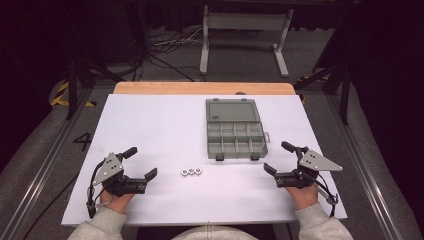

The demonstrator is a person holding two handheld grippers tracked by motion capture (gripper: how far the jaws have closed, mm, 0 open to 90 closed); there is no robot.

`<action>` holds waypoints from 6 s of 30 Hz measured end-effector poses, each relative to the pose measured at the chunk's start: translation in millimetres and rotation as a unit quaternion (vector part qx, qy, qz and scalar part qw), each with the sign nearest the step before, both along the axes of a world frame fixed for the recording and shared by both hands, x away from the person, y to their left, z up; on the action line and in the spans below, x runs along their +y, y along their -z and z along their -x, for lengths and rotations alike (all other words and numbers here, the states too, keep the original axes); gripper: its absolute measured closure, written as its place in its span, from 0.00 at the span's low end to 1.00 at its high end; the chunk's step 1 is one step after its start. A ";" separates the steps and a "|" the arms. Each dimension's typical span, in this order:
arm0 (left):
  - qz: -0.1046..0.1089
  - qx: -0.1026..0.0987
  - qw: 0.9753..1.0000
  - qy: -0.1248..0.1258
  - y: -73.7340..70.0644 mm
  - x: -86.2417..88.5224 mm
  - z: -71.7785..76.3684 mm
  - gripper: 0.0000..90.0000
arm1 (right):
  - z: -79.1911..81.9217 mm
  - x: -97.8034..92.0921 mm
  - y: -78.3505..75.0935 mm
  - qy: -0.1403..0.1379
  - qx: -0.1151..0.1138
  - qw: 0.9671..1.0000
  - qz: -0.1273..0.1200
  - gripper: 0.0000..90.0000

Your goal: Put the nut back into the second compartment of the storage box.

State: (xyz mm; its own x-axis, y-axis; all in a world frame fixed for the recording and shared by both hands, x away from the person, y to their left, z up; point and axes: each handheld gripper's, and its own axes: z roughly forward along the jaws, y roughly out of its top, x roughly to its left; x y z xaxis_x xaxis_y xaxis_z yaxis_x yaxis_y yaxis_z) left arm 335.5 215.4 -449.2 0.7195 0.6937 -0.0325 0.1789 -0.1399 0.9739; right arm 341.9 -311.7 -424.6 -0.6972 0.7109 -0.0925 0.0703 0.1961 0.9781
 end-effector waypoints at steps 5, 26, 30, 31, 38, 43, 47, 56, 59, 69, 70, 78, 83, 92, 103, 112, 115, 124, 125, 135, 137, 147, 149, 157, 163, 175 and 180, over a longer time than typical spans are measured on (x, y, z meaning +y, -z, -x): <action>-0.002 -0.027 0.999 0.016 -1.9 -2.4 2.6 0.00 | 0.3 0.5 -1.6 0.001 -0.003 1.000 -0.006 0.00; 0.012 -0.011 1.000 0.026 -4.2 2.4 1.4 0.00 | -4.4 21.0 -13.1 -0.039 -0.002 0.999 -0.021 0.00; 0.010 -0.009 1.000 0.025 -5.1 3.4 2.1 0.00 | -12.9 38.8 -20.4 -0.060 0.003 0.998 -0.025 0.00; 0.010 -0.008 1.000 0.027 -5.4 3.9 2.2 0.00 | -15.4 44.9 -23.0 -0.065 0.002 0.998 -0.026 0.00; 0.020 -0.006 0.999 0.031 -6.0 7.4 3.3 0.00 | -28.0 84.5 -33.9 -0.114 0.017 0.993 -0.009 0.00; 0.016 -0.008 0.999 0.032 -5.8 5.8 4.5 0.00 | -34.4 109.0 -45.1 -0.151 0.018 0.988 0.003 0.01; 0.012 -0.009 0.999 0.033 -5.8 5.7 4.7 0.00 | -38.6 124.9 -56.2 -0.171 0.017 0.985 0.013 0.01; 0.012 -0.008 0.999 0.032 -5.7 6.9 3.5 0.00 | -49.2 154.2 -70.8 -0.191 0.039 0.978 0.075 0.01; 0.011 -0.002 0.999 0.036 -5.3 6.0 3.6 0.00 | -51.8 162.6 -74.0 -0.196 0.053 0.973 0.111 0.02; 0.008 0.000 0.999 0.040 -5.1 5.7 3.0 0.00 | -68.3 200.4 -76.8 -0.228 0.132 0.930 0.256 0.13; 0.008 0.001 0.999 0.040 -5.0 5.6 3.1 0.00 | -70.3 204.6 -76.0 -0.230 0.144 0.922 0.275 0.14; 0.007 0.004 0.999 0.042 -4.8 5.1 2.9 0.00 | -75.1 227.9 -62.9 -0.234 0.182 0.883 0.363 0.21; 0.010 0.004 0.999 0.042 -4.5 5.0 2.7 0.00 | -74.5 238.9 -51.0 -0.235 0.209 0.860 0.403 0.25; 0.008 0.004 0.999 0.045 -4.5 4.9 2.8 0.00 | -75.6 251.0 -32.2 -0.238 0.243 0.825 0.451 0.39; 0.009 0.004 0.999 0.043 -4.4 4.7 3.0 0.00 | -81.1 261.4 -13.6 -0.241 0.261 0.802 0.480 0.54; 0.006 0.003 0.999 0.045 -4.2 4.8 2.3 0.00 | -84.5 264.7 -4.0 -0.240 0.272 0.798 0.481 0.64; 0.007 0.001 0.999 0.045 -3.9 4.4 2.2 0.00 | -84.3 266.9 -2.3 -0.238 0.278 0.796 0.481 0.69; 0.006 0.002 0.999 0.042 -4.4 6.2 2.6 0.00 | -82.0 266.5 -4.4 -0.234 0.271 0.796 0.488 0.78; 0.006 0.002 0.999 0.042 -4.4 6.1 2.6 0.00 | -81.0 265.2 -7.1 -0.230 0.275 0.796 0.488 0.78; 0.008 0.002 0.999 0.042 -3.6 4.2 2.2 0.00 | -77.8 253.0 -45.1 -0.228 0.260 0.816 0.463 0.78; 0.008 0.002 0.999 0.042 -3.6 4.4 2.1 0.00 | -80.7 250.2 -54.6 -0.226 0.257 0.820 0.459 0.78; 0.007 0.004 0.999 0.042 -3.7 5.4 2.0 0.00 | -97.2 240.5 -88.6 -0.207 0.248 0.836 0.442 0.78; 0.008 0.005 0.999 0.041 -3.7 5.5 2.1 0.00 | -100.9 238.7 -92.9 -0.203 0.249 0.838 0.442 0.78; 0.012 0.003 0.999 0.040 -3.5 5.3 2.0 0.00 | -121.7 225.2 -100.7 -0.175 0.257 0.841 0.443 0.78; 0.011 0.004 0.999 0.039 -3.4 5.2 2.0 0.00 | -137.5 211.7 -100.9 -0.149 0.264 0.848 0.434 0.77; 0.011 0.004 0.999 0.039 -3.3 5.5 1.7 0.00 | -164.2 187.2 -93.5 -0.101 0.285 0.855 0.422 0.78; 0.011 0.005 0.999 0.040 -3.4 5.8 1.6 0.00 | -171.9 180.3 -84.0 -0.086 0.295 0.853 0.422 0.78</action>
State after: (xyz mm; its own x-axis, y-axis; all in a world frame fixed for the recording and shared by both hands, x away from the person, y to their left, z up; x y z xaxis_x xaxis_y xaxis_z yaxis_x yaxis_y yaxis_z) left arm 333.9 221.2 -445.8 0.7721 0.6331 -0.0554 0.1781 -0.1318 0.9752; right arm 513.8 -131.4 -340.6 -0.8863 0.4477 -0.1185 0.4007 0.8696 0.2884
